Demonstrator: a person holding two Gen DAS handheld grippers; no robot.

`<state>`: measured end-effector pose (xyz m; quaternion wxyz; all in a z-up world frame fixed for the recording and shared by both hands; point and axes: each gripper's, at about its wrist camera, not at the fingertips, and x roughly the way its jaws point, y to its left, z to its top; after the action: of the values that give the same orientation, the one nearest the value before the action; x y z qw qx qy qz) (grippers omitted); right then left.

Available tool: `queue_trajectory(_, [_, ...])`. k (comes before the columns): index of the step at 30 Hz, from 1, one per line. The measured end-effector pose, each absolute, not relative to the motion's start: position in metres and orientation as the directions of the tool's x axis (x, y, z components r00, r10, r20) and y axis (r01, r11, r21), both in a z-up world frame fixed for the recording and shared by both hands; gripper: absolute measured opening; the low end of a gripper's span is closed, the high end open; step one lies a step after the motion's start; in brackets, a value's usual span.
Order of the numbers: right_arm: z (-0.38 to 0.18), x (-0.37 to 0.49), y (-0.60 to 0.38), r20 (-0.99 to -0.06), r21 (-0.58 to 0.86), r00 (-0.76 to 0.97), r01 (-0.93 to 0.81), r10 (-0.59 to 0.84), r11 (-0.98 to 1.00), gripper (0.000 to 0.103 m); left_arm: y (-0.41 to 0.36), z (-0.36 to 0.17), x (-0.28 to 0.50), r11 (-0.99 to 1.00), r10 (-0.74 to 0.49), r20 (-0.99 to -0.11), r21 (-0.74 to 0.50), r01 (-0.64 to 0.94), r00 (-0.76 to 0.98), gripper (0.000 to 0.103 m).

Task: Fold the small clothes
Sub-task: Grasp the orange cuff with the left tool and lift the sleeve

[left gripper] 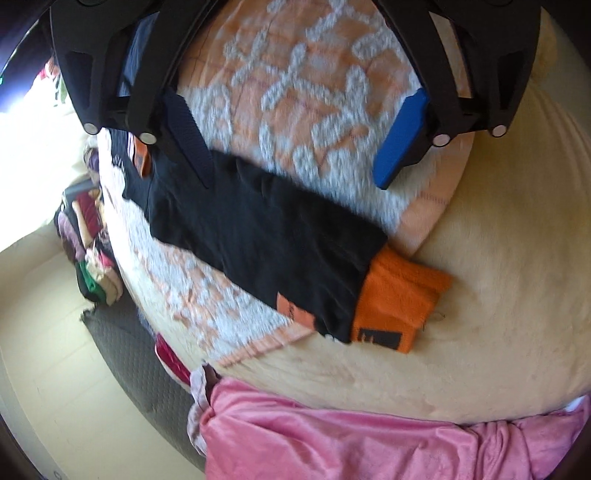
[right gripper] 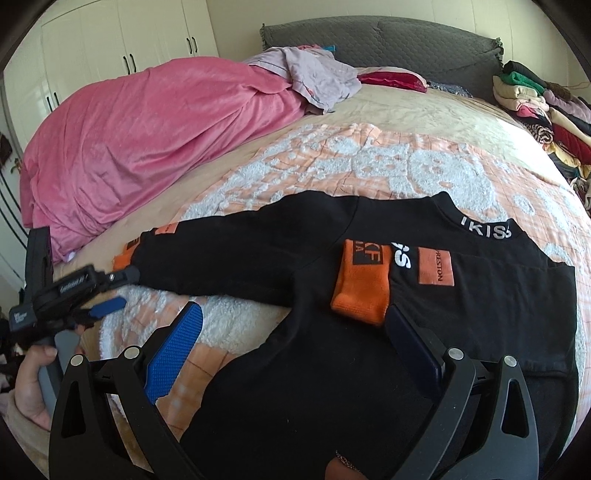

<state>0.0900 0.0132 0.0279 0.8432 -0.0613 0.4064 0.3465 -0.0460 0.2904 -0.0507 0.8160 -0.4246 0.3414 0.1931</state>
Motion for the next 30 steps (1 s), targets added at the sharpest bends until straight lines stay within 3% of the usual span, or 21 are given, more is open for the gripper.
queue_trajectory(10, [0.022, 0.094, 0.002, -0.736, 0.191, 0.437, -0.598, 0.517, 0.778, 0.098, 0.312, -0.060, -0.023, 0.512, 0.130, -0.709, -0.551, -0.659, 0.693, 0.071])
queue_trajectory(15, [0.019, 0.096, -0.001, -0.741, 0.193, 0.440, -0.585, 0.507, 0.788, 0.098, 0.323, -0.060, -0.017, 0.488, 0.207, -0.711, -0.520, -0.700, 0.672, 0.043])
queue_trajectory(17, [0.017, 0.097, -0.004, -0.744, 0.194, 0.440, -0.578, 0.503, 0.792, 0.098, 0.329, -0.061, -0.017, 0.477, 0.215, -0.707, -0.526, -0.704, 0.674, 0.019])
queue_trajectory(20, [0.014, 0.099, -0.008, -0.748, 0.196, 0.441, -0.566, 0.496, 0.800, 0.098, 0.333, -0.059, -0.016, 0.473, 0.191, -0.691, -0.558, -0.682, 0.698, 0.009])
queue_trajectory(30, [0.013, 0.109, -0.036, -0.741, 0.220, 0.469, -0.507, 0.481, 0.833, 0.098, 0.296, -0.006, -0.005, 0.601, 0.176, -0.594, -0.566, -0.564, 0.785, 0.004])
